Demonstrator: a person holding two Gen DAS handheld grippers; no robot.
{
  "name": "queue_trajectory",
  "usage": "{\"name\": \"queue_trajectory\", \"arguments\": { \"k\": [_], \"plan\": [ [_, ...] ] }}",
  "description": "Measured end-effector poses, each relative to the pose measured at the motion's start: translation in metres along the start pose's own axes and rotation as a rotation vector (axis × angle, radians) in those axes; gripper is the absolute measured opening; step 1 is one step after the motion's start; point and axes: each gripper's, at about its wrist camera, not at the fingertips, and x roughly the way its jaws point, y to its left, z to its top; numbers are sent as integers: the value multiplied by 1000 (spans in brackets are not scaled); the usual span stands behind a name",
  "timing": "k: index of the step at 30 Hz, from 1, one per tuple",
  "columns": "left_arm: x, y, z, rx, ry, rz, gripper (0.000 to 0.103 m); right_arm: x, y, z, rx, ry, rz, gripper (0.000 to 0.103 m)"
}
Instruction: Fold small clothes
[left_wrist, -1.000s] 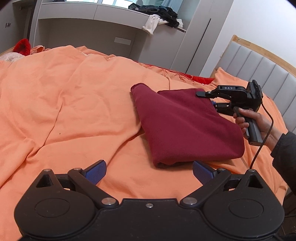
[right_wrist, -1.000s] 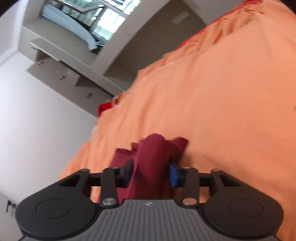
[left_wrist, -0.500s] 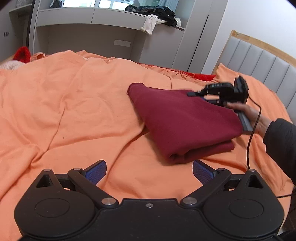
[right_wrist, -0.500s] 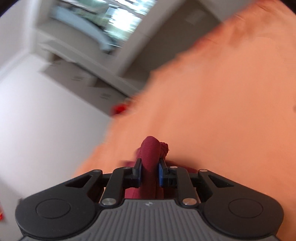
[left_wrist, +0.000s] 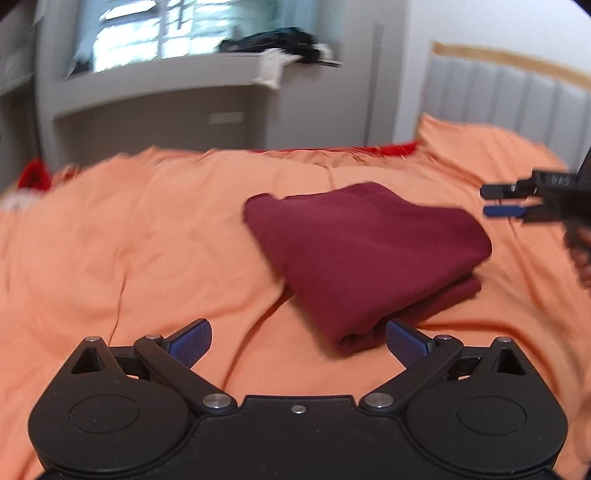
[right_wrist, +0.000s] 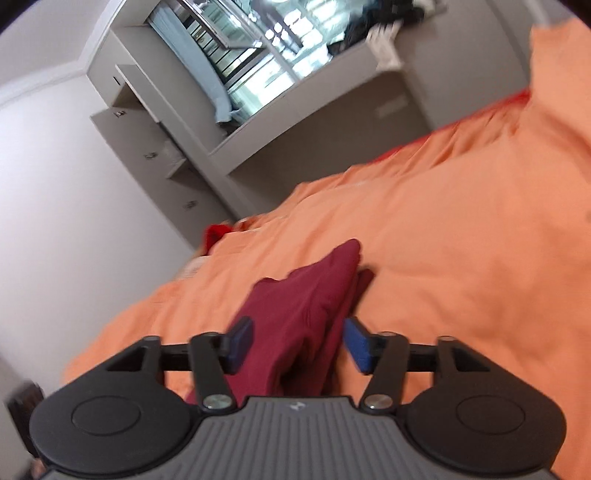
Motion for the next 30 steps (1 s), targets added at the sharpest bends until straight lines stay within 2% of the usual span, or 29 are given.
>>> {"name": "queue_trajectory", "arguments": {
  "k": [2,3,5,9,12,14,15,16,20,23,24,27,30],
  "plan": [
    [20,-15,0,87,59,18,100,-1,20,-9,-59,-8,-40,68],
    [29,-19,-1,108,87,9,96,1,25,-11,-51,0,-32,68],
    [42,-26,-5,117,106,0,96,5,26,-12,10,20,12,68],
    [55,-28,-4,93,66,46,96,13,23,-14,42,16,16,67],
    [55,-27,-2,53,37,43,96,23,25,-16,33,54,28,64],
    [54,-29,-4,55,20,50,96,32,26,-18,13,99,9,43],
    [55,-30,-4,61,19,54,96,35,24,-18,18,115,14,16],
    [57,-32,-4,67,21,56,96,37,20,-19,40,121,38,7],
    [57,-39,0,86,-5,55,96,29,18,-9,118,82,128,6],
    [58,-42,5,73,-36,90,99,20,23,4,161,29,200,6],
    [61,-43,5,71,-31,105,102,18,25,8,174,20,222,6],
    [78,-46,0,97,36,136,100,21,29,10,217,7,273,6],
    [70,-33,0,4,-17,236,101,24,32,8,223,9,270,6]
  ]
}}
